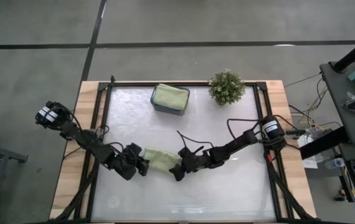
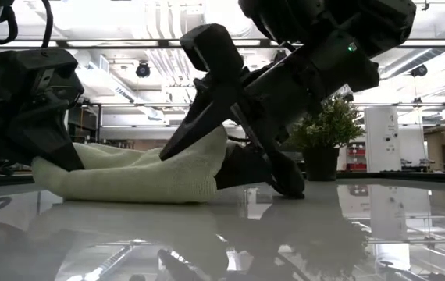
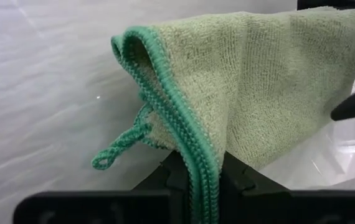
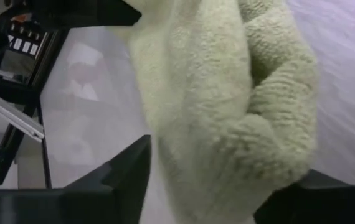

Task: Fold microfiber towels
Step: Put the folded green microfiber towel into the black bin

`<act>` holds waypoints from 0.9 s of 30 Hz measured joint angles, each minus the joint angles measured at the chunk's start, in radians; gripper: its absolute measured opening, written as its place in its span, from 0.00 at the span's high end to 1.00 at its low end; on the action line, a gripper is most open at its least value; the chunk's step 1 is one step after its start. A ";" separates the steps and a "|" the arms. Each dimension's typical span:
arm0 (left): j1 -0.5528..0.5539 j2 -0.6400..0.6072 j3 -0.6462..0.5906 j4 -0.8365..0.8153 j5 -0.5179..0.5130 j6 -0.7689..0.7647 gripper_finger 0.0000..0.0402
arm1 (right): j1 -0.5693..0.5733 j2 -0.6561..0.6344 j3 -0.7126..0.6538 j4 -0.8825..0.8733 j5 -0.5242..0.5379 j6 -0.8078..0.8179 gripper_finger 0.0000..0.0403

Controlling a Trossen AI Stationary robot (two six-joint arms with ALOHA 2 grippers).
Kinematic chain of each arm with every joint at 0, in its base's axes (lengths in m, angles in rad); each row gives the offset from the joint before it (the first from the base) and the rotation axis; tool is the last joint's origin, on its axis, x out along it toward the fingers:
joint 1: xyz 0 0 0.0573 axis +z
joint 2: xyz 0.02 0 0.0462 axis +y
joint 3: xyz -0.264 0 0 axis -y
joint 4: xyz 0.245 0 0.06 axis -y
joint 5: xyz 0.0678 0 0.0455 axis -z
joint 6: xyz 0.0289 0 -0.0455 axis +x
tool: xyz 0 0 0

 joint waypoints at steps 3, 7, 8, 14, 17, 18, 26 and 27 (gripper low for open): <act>0.000 0.000 0.000 0.002 -0.005 0.000 0.95 | 0.000 -0.010 -0.002 -0.011 0.018 0.003 0.55; -0.001 0.000 0.000 0.009 -0.025 0.022 0.95 | 0.001 -0.010 -0.003 -0.012 0.033 -0.012 0.72; -0.001 0.000 0.000 0.011 -0.031 0.032 0.95 | 0.002 -0.010 -0.003 -0.012 0.036 -0.023 0.76; -0.001 0.000 0.000 0.024 -0.057 0.061 0.95 | 0.002 -0.025 -0.006 -0.023 0.041 -0.125 0.94; 0.000 -0.001 0.000 0.024 -0.078 0.091 0.95 | -0.002 -0.047 -0.009 -0.037 0.073 -0.197 0.96; 0.000 -0.002 0.000 0.025 -0.089 0.103 0.95 | -0.004 -0.057 -0.009 -0.040 0.083 -0.213 0.96; 0.033 -0.095 0.000 0.024 -0.176 0.291 0.95 | -0.050 -0.123 -0.008 -0.046 0.091 -0.342 0.94; 0.045 -0.118 0.002 0.024 -0.182 0.329 0.95 | -0.062 -0.133 -0.008 -0.051 0.091 -0.356 0.94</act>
